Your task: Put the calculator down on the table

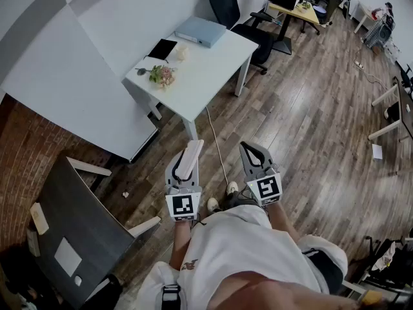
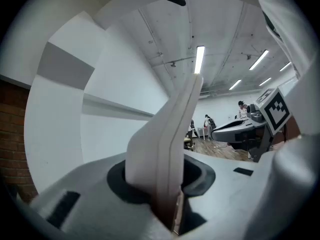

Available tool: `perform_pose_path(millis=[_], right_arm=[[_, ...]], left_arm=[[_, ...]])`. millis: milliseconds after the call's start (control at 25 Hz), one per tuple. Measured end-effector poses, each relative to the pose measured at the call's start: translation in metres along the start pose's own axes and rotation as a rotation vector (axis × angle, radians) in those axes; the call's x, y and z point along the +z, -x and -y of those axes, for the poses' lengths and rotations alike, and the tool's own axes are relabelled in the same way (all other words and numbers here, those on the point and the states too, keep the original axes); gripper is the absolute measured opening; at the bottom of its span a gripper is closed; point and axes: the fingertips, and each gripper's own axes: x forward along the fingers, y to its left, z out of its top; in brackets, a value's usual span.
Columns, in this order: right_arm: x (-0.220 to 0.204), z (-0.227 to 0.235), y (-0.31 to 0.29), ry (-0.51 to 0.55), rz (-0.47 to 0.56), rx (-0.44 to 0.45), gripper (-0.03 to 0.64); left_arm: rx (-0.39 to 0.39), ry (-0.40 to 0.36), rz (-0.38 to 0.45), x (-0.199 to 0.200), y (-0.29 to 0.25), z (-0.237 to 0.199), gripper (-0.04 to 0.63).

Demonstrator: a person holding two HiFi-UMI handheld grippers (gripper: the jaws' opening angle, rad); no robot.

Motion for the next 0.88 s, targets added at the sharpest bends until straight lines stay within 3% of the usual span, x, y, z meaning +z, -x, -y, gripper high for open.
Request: perform_pose_path(millis=[240, 640, 880], right_arm=[[0.002, -0.007, 0.001, -0.002, 0.020, -0.030, 0.023], [0.002, 0.001, -0.013, -0.025, 0.033, -0.041, 0.291], [-0.004, 0.019, -0.036, -0.044, 0.033, -0.037, 0.307]], left_arm=[[-0.004, -0.003, 0.009, 0.002, 0.013, -0.009, 0.117], [0.005, 0.011, 0.005, -0.004, 0.002, -0.017, 0.117], [0.024, 0.013, -0.006, -0.008, -0.024, -0.028, 0.117]])
